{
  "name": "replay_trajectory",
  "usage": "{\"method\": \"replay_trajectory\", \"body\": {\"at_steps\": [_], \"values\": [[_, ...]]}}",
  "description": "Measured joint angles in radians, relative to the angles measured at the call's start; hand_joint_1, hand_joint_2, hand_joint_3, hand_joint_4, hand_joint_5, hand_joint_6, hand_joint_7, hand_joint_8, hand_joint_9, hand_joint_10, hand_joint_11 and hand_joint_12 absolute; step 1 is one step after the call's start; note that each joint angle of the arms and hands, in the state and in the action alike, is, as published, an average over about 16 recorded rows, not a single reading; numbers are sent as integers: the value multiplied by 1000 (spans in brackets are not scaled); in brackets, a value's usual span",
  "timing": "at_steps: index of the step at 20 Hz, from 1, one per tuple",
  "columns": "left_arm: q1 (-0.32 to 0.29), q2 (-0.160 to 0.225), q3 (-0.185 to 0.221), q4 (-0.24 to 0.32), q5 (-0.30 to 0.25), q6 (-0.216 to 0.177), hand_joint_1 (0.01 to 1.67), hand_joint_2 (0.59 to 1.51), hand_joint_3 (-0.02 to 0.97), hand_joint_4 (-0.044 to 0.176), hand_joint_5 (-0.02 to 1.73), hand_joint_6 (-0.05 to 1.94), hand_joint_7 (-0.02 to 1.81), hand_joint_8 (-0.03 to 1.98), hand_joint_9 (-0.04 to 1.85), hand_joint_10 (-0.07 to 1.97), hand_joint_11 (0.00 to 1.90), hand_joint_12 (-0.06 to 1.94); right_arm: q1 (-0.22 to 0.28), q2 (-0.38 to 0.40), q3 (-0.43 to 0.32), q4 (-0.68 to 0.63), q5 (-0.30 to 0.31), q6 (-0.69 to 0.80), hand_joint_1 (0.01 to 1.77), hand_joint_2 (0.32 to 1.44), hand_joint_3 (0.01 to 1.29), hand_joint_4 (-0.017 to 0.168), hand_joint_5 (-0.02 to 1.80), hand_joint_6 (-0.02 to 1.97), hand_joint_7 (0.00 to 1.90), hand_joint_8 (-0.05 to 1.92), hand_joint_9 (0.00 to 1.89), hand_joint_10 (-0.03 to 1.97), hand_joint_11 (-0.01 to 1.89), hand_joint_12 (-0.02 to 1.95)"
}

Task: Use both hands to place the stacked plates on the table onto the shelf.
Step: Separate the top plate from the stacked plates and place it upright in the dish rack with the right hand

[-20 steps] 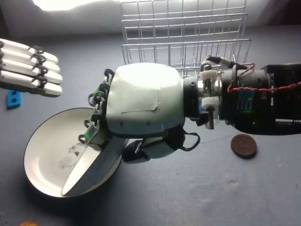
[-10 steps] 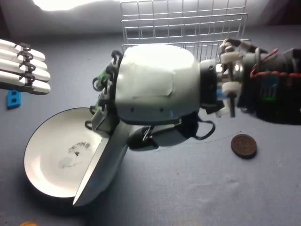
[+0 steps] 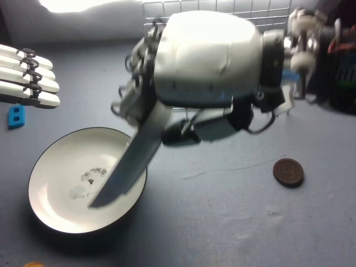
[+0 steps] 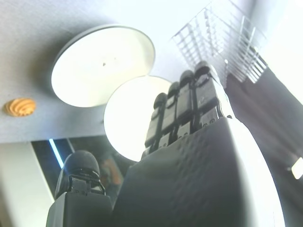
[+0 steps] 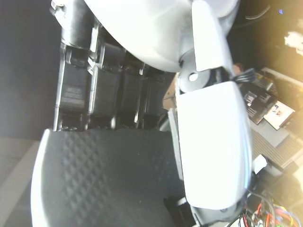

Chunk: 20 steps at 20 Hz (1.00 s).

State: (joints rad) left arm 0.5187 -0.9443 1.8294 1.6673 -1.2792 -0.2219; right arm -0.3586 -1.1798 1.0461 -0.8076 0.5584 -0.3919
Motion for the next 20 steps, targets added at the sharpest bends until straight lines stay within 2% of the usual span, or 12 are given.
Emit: {"method": "replay_trajectory", "body": {"at_steps": [10, 20], "values": [[36, -3, -1, 1, 14, -2, 23, 1161, 4, 7, 21, 20, 13, -6, 22, 11, 15, -8, 113, 82, -2, -92, -62, 290, 1190, 1013, 10, 5, 983, 993, 1064, 784, 1278, -2, 832, 1146], [112, -20, -7, 2, 32, -4, 23, 1165, 4, 7, 21, 19, 16, -6, 22, 10, 15, -7, 224, 118, 16, -249, -187, 628, 1194, 1013, 10, 1, 993, 964, 1093, 744, 1296, -1, 867, 1112]]}}
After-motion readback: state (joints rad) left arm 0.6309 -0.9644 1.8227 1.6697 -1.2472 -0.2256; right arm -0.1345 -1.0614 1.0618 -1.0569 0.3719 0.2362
